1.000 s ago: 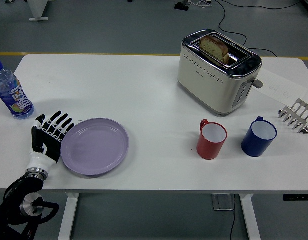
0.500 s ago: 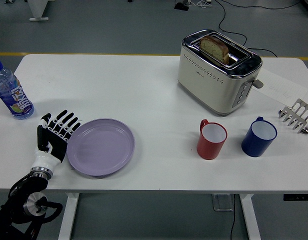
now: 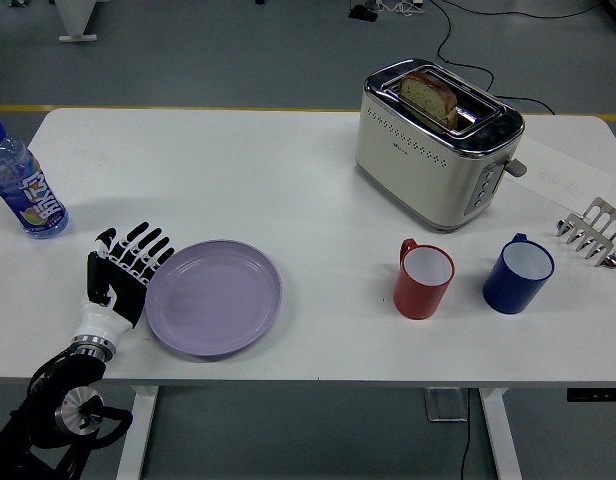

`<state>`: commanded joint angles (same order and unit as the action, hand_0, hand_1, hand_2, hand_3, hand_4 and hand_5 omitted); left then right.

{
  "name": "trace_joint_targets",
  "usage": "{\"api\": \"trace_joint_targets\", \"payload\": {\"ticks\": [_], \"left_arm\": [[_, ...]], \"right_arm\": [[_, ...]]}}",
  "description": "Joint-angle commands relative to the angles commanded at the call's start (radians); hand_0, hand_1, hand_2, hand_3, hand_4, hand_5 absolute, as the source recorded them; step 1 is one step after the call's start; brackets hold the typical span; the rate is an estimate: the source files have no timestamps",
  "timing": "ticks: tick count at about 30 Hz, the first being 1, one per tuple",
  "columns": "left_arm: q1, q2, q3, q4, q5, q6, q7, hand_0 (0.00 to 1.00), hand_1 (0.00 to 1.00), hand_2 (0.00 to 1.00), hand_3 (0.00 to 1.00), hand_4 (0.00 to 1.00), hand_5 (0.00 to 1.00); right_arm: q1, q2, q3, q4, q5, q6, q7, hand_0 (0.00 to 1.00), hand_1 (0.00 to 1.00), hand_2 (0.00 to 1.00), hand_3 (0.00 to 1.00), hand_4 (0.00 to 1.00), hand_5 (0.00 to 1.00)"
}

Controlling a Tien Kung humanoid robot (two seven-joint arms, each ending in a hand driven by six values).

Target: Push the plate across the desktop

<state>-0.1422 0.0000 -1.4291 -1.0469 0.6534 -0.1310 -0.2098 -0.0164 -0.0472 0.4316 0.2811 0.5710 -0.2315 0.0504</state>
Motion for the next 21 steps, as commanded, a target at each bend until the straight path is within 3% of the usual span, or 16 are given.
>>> {"api": "trace_joint_targets", "payload": {"ticks": [21], "left_arm": [[0.008,0.0,0.07,-0.025,-0.003,0.0,0.002,0.721,0.707,0.654,0.621,0.525,0.998]], "right_arm": [[-0.008,0.0,0.015,0.001,-0.022,-0.006,-0.007,0.594,0.525,0.613,0.624,0.372,0.567]]}}
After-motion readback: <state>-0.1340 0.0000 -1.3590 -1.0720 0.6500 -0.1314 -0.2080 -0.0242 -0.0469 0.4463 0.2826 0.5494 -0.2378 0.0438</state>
